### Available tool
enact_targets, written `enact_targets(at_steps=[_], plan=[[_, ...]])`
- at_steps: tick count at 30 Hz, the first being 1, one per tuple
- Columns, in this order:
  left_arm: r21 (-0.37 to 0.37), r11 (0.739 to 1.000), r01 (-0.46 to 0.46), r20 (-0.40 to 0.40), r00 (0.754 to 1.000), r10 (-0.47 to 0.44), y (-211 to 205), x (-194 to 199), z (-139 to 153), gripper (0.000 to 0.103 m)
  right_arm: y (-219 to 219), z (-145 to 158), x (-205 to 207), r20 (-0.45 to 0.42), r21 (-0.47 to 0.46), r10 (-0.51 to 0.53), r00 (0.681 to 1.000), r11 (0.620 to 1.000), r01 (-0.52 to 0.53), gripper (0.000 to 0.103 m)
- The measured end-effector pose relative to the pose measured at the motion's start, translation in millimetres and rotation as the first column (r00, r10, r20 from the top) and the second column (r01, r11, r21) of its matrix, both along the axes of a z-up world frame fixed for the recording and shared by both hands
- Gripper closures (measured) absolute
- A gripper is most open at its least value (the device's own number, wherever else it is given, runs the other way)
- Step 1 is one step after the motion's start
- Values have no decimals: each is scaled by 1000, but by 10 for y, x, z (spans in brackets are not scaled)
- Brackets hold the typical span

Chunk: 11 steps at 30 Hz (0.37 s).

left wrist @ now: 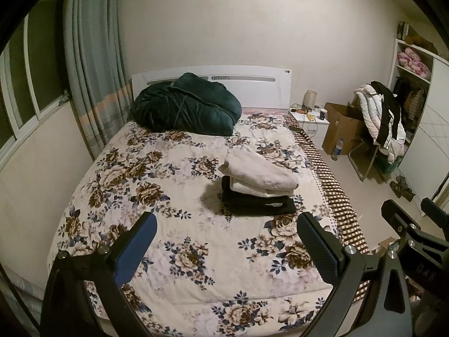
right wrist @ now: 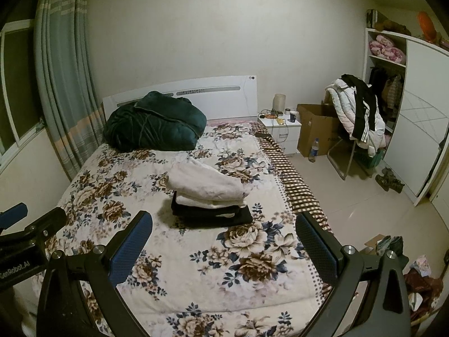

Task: Fold small clothes

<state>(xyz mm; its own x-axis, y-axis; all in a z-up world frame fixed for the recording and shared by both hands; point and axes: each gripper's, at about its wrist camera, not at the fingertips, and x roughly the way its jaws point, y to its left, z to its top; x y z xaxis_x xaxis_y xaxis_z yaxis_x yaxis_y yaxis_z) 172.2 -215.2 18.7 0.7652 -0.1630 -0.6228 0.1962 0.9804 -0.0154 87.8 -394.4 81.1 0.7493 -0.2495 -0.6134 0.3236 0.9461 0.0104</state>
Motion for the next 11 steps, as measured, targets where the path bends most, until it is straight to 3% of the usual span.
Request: enact_targets(at_steps=[11], plan=[[1, 1000, -6, 11, 1000, 6, 61, -95, 18, 1, -11, -17, -11, 3, 8, 1, 1000, 1000, -1, 0]])
